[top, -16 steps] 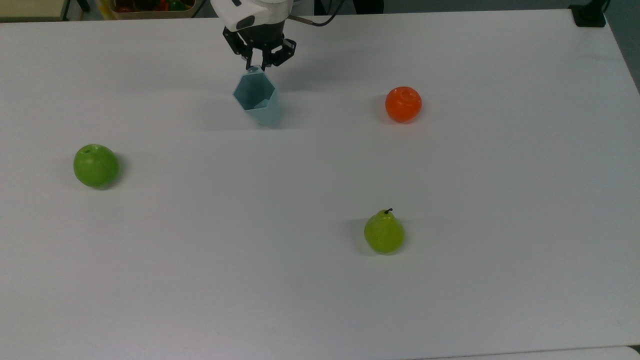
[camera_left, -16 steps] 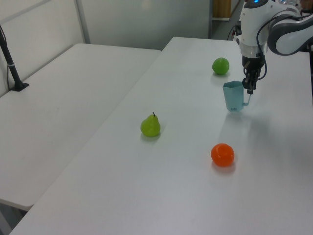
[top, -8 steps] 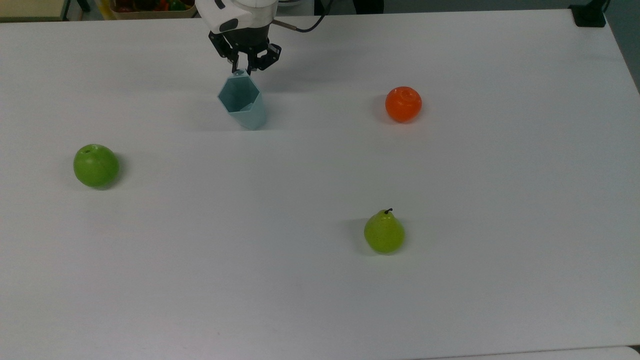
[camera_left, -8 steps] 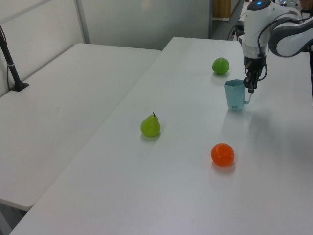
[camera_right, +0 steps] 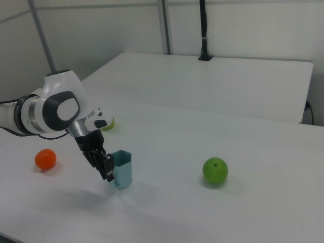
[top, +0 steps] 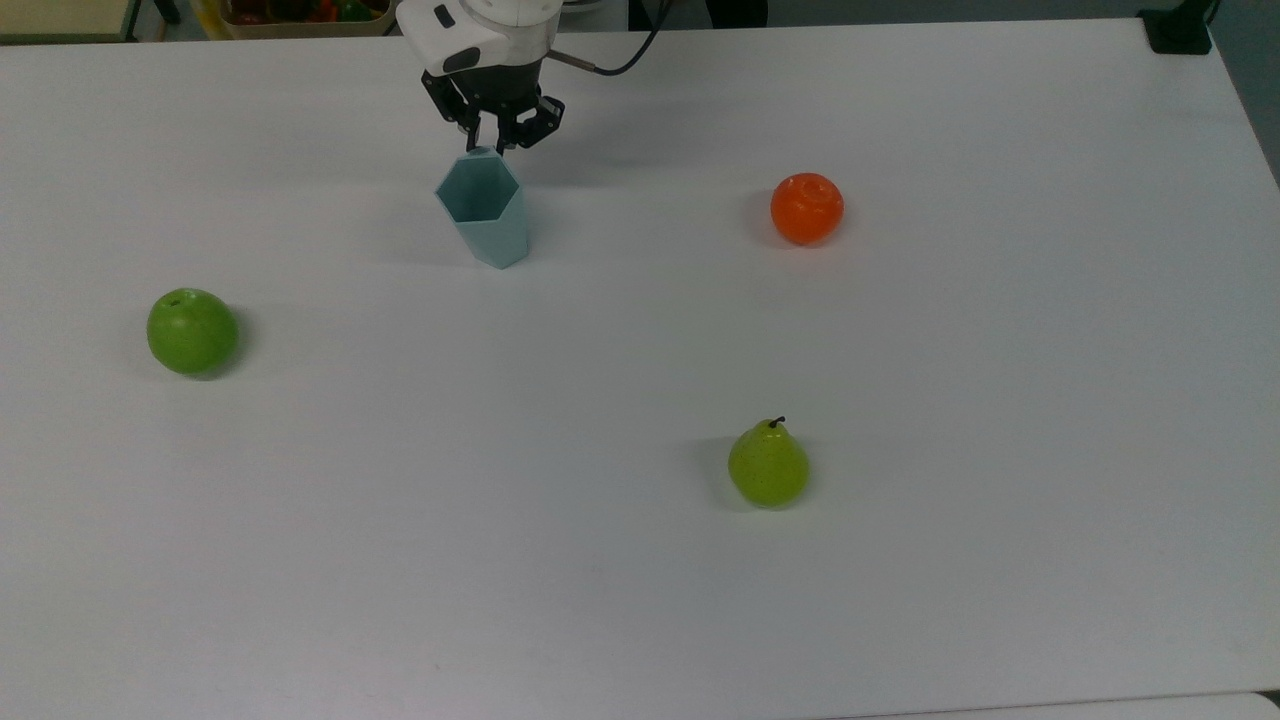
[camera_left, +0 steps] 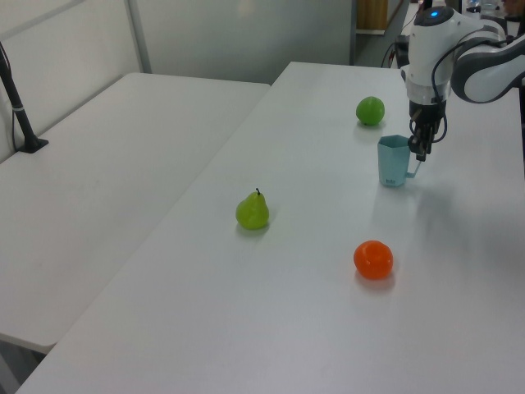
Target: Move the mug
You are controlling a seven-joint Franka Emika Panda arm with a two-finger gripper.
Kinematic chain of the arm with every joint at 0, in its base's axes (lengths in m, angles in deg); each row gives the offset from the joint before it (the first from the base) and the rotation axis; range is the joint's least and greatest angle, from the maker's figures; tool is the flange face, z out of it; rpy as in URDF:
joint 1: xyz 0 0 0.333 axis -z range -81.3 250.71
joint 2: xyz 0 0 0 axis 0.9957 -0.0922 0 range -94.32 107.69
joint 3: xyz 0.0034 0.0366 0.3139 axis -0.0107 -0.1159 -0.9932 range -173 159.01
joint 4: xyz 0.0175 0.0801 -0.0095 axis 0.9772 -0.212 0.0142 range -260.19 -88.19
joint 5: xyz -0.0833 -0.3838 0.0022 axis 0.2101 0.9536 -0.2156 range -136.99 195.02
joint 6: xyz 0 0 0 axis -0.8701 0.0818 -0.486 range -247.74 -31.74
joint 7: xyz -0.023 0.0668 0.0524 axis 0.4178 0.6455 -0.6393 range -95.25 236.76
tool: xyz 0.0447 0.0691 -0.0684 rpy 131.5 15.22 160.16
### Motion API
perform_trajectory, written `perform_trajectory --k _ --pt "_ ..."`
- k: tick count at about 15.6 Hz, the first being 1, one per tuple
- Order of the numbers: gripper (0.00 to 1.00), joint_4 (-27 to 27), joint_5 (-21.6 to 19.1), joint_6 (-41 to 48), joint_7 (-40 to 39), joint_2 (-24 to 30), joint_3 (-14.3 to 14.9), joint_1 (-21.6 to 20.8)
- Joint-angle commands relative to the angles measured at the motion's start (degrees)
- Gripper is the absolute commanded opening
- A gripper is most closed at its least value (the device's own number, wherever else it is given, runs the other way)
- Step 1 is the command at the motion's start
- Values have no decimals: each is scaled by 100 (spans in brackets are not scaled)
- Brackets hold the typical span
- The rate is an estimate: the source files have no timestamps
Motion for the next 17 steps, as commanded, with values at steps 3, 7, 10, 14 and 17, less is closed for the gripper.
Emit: perform_trajectory --k 3,7,10,14,17 --pt "45 -113 130 -88 194 46 15 -36" --pt "75 -60 103 183 211 55 14 -63" --pt "92 203 33 604 220 90 -3 -98" --pt "100 765 -291 1404 168 187 -73 -274" --pt "100 1511 -686 2124 27 187 -240 -291"
